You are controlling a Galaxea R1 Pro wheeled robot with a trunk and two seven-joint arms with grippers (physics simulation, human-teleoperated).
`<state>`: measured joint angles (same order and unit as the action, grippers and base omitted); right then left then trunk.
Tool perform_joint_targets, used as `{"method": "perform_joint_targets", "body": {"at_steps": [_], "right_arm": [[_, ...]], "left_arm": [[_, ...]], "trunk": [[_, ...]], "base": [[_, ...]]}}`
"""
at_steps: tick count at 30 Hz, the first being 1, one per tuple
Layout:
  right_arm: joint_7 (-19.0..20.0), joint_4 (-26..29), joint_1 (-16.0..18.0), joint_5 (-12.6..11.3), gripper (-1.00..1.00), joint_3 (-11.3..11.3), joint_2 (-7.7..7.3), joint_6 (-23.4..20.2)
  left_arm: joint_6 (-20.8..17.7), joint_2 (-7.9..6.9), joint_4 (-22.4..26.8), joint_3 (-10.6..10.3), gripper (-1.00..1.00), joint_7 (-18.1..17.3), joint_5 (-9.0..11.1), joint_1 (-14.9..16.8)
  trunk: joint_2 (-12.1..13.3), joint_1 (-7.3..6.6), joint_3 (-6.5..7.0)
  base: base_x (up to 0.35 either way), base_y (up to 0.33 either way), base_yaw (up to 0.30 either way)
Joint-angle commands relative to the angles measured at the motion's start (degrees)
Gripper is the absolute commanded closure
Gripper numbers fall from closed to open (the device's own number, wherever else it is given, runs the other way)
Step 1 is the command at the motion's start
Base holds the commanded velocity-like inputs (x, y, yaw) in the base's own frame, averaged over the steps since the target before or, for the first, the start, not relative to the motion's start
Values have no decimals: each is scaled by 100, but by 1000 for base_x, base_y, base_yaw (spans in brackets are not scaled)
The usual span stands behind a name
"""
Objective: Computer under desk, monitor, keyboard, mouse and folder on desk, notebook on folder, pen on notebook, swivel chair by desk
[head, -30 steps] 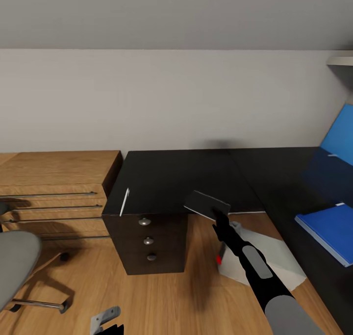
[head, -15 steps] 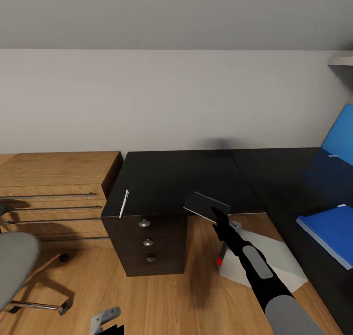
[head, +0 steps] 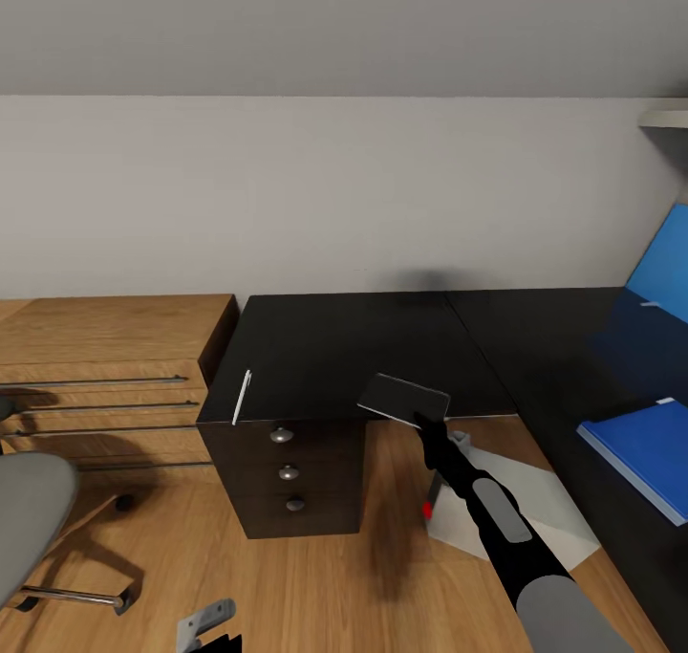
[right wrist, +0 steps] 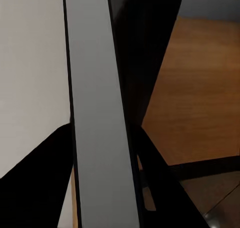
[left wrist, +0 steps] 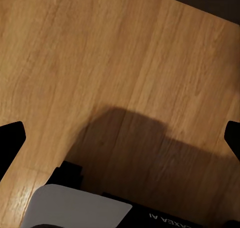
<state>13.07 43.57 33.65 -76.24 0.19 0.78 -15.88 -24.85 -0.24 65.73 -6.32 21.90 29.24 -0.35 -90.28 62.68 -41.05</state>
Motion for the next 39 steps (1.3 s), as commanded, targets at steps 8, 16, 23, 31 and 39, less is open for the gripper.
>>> {"method": "perform_joint_targets", "body": {"at_steps": [8,16,23,31,39], "right_arm": [[2,-7,2,-35,100,-6,1,-12],[22,4,2,-39,100,-10,1,-7],[43,89,2,-33,100,-11,-2,71],[15,739,-228,-23,100,-11,-6,118],[-17,1203,-392,-25,100,39,-60,249]], "left_arm": [[-11,-7,8,-112,-100,51,56,-1],[-3,-12,-181,-296,-100,51,50,-1],[-2,-11,-225,-306,-100,51,47,-1],[-2,-7,-239,-308,-100,51,47,-1],[25,-9,-254,-316,-100,58,47,-1]], "trunk": [[158,-88,68],[479,-263,211],[760,-417,337],[1081,-593,481],[1121,-615,499]], "base": [[0,0,0],[0,0,0],[0,0,0],[0,0,0],[0,0,0]]}}
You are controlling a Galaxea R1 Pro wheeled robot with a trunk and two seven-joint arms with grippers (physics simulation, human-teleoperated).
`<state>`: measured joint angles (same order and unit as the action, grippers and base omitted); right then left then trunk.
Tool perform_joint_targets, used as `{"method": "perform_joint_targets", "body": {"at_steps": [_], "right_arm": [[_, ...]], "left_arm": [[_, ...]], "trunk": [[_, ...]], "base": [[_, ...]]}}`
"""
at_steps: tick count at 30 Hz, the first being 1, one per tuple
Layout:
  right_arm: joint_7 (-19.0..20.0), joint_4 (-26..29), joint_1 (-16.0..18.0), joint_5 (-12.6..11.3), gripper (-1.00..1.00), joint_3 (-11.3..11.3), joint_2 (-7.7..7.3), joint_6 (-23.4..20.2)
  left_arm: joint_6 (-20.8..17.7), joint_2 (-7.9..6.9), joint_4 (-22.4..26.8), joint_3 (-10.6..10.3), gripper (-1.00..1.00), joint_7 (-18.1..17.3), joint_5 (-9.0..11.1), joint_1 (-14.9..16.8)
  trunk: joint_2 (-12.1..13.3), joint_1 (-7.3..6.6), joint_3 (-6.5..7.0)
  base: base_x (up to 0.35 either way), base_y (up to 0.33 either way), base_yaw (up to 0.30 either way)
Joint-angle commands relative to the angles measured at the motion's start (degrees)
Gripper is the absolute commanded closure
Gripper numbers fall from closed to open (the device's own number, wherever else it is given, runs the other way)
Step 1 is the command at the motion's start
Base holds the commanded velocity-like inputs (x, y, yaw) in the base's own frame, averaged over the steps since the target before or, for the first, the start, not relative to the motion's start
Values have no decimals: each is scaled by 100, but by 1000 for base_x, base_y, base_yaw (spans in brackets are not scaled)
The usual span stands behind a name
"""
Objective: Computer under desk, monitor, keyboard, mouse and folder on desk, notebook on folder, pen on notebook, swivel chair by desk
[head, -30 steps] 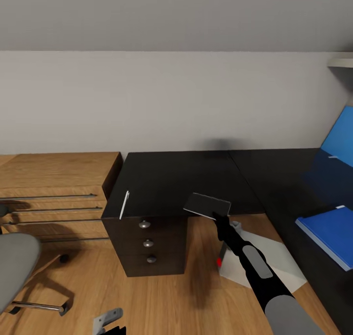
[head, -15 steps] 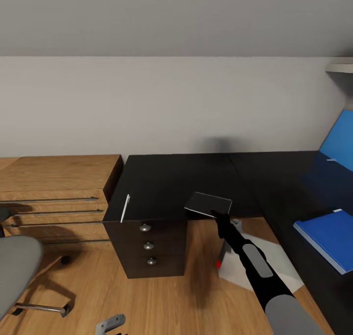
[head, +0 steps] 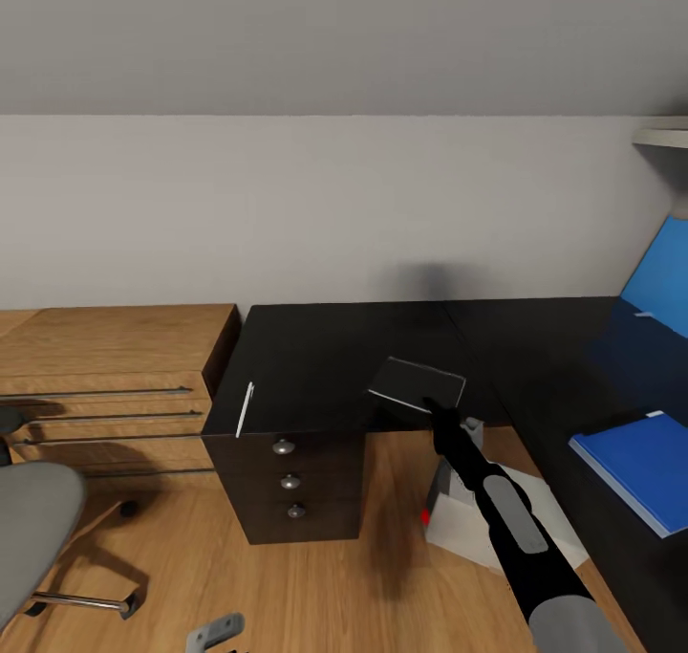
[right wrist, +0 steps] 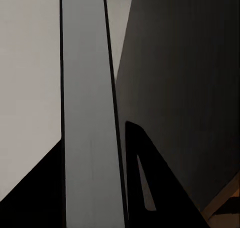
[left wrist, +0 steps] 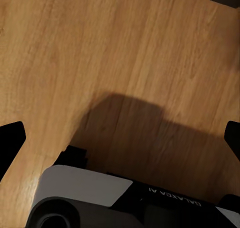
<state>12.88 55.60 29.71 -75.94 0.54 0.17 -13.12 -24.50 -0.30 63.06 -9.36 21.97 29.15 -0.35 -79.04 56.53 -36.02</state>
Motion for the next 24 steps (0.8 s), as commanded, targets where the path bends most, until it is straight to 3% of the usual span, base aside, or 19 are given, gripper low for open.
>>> {"method": "perform_joint_targets", "body": {"at_steps": [1,7,13,19,24], "right_arm": [[-31,69,-12,-54,100,16,-18,33],[-447,494,-120,-56,100,110,-71,358],[-638,892,-271,-61,100,474,-158,461],[-900,1093,-347,-81,100,616,-270,461],[-1176,1209,-367,-103,100,910,-301,439]], "left_arm": [[39,-4,-23,-12,-100,52,56,0],[433,1,-235,-13,-100,53,56,0],[517,3,-265,-13,-100,53,52,0],[524,3,-268,-13,-100,53,52,0],[525,3,-268,-13,-100,53,48,0]], "trunk": [[-3,0,-4],[-3,0,-4],[-3,0,-4],[-3,0,-4],[-3,0,-4]], "base": [[0,0,0],[0,0,-73],[0,0,-225],[0,0,-262],[0,0,-264]]}}
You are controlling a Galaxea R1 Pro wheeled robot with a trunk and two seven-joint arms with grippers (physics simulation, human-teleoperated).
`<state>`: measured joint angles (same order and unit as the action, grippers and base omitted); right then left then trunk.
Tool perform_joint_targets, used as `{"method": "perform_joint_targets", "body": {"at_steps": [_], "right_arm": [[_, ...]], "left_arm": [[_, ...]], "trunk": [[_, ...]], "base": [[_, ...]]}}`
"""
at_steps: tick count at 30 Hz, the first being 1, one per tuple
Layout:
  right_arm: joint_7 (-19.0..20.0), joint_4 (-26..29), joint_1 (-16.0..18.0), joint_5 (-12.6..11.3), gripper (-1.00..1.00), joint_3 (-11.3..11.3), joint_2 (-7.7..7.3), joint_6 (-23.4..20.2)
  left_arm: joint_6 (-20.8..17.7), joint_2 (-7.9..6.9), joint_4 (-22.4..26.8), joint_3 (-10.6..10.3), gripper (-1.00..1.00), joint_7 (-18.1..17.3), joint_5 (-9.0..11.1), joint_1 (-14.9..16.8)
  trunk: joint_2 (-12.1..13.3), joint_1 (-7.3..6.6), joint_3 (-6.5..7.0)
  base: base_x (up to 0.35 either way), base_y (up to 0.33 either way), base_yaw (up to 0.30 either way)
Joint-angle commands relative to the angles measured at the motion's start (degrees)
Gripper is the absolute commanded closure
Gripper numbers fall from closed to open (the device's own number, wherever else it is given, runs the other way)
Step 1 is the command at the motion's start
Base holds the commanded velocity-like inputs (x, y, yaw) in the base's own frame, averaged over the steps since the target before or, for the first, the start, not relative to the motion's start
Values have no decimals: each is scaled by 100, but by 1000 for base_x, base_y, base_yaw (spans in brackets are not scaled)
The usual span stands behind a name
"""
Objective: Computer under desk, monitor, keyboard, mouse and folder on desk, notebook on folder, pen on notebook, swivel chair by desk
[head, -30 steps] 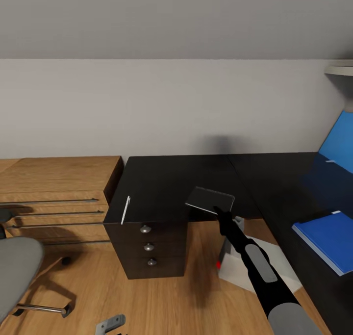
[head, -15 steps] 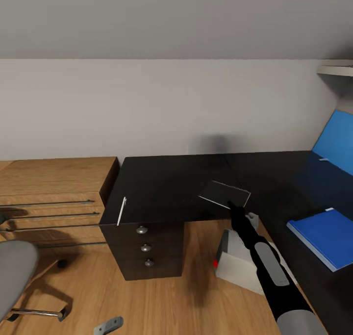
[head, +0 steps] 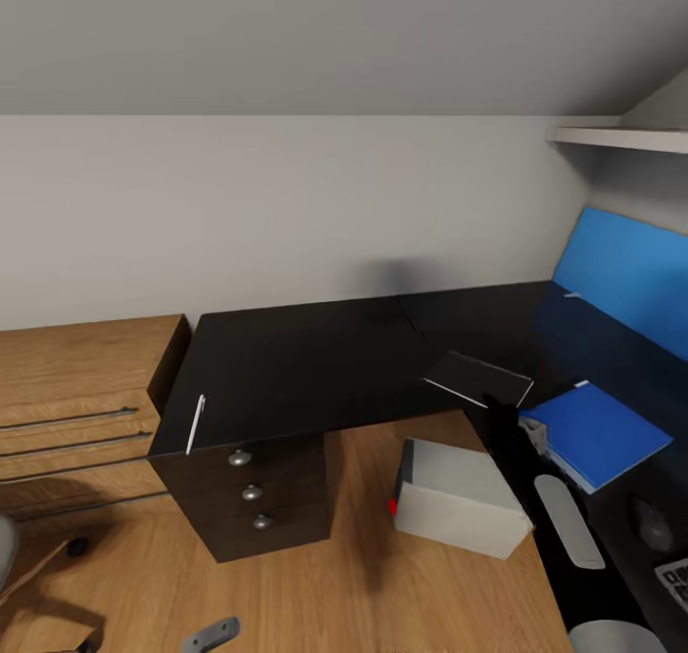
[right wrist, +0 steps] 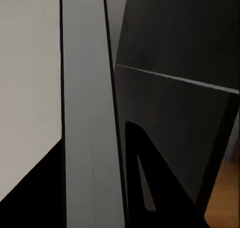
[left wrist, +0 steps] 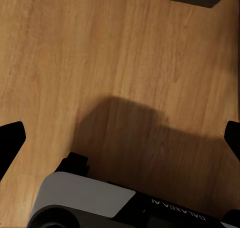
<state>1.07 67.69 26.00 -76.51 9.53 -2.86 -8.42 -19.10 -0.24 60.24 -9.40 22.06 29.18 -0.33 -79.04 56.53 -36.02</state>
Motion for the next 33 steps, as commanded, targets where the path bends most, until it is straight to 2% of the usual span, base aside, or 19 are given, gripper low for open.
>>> {"method": "perform_joint_targets", "body": {"at_steps": [1,3,11,19,21,33], "right_arm": [[-26,25,-4,-54,100,37,1,-34],[-223,221,-103,-86,100,206,-3,-43],[-372,291,-144,-186,100,512,-6,-45],[-454,294,-148,-293,100,582,-12,-45],[-463,290,-148,-301,100,700,-5,-45],[-430,284,-148,-302,100,733,20,-29]], "left_arm": [[-15,-3,14,-9,-100,44,45,-2],[-15,-1,14,-16,-100,44,45,-2],[-14,-1,14,-59,-100,44,44,0],[-12,2,14,-69,-100,44,44,-2],[-8,4,14,-70,-100,44,44,-2],[-7,6,13,-71,-100,44,44,-2]], "trunk": [[-3,0,-4],[-3,0,-4],[-3,0,-4],[-3,0,-4],[-3,0,-4],[-3,0,-4]], "base": [[0,0,-265],[0,0,-265],[0,0,-265],[0,0,-265],[0,0,-265],[0,0,-207]]}}
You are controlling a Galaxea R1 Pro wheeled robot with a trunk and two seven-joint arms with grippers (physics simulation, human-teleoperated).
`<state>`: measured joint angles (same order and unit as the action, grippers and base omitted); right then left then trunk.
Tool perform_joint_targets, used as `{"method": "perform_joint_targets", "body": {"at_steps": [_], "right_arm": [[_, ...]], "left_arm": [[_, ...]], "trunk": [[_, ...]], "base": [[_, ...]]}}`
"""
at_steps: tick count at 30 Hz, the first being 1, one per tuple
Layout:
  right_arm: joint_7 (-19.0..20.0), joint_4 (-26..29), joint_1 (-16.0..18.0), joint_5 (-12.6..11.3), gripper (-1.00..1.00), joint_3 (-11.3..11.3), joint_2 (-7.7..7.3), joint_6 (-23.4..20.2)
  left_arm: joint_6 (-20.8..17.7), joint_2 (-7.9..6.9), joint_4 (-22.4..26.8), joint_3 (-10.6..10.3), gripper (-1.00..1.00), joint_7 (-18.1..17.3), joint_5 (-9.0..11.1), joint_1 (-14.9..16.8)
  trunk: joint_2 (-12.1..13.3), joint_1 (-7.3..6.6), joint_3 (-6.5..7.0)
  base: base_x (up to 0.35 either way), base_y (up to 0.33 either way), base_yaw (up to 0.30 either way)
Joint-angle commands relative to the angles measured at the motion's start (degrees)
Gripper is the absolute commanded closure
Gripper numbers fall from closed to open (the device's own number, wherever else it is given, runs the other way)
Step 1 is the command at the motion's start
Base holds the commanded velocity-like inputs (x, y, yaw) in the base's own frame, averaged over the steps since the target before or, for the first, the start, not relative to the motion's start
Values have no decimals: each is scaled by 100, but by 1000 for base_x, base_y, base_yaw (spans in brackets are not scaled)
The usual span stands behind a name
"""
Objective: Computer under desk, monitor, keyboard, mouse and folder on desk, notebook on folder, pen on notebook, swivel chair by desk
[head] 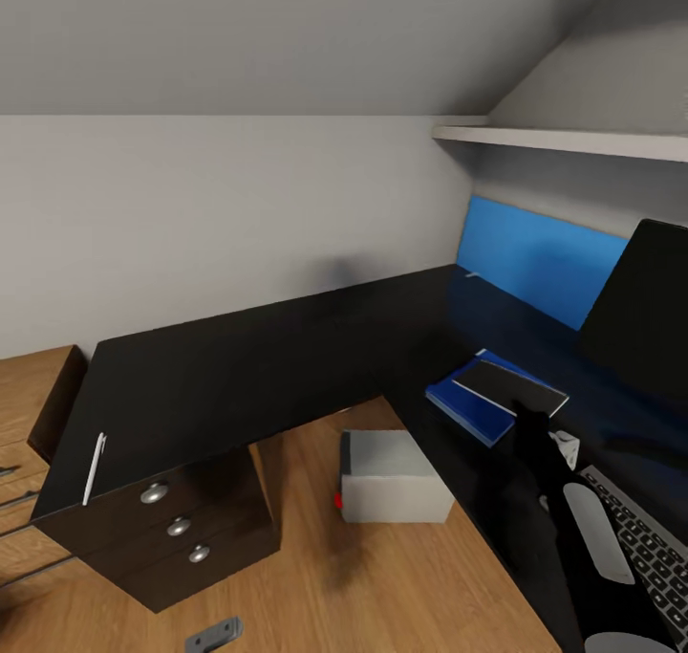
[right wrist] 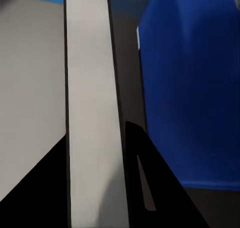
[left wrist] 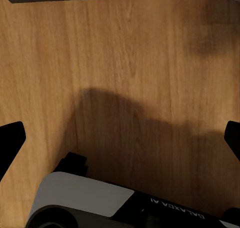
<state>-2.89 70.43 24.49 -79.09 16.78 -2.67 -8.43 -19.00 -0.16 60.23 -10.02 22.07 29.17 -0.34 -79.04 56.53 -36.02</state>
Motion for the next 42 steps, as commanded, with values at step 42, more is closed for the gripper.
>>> {"method": "perform_joint_targets", "body": {"at_steps": [42], "right_arm": [[-19,50,-2,-4,100,10,18,-18]], "left_arm": [[-16,-1,1,-12,-100,43,45,-1]], "trunk": [[-3,0,-4]], "base": [[34,0,-4]]}}
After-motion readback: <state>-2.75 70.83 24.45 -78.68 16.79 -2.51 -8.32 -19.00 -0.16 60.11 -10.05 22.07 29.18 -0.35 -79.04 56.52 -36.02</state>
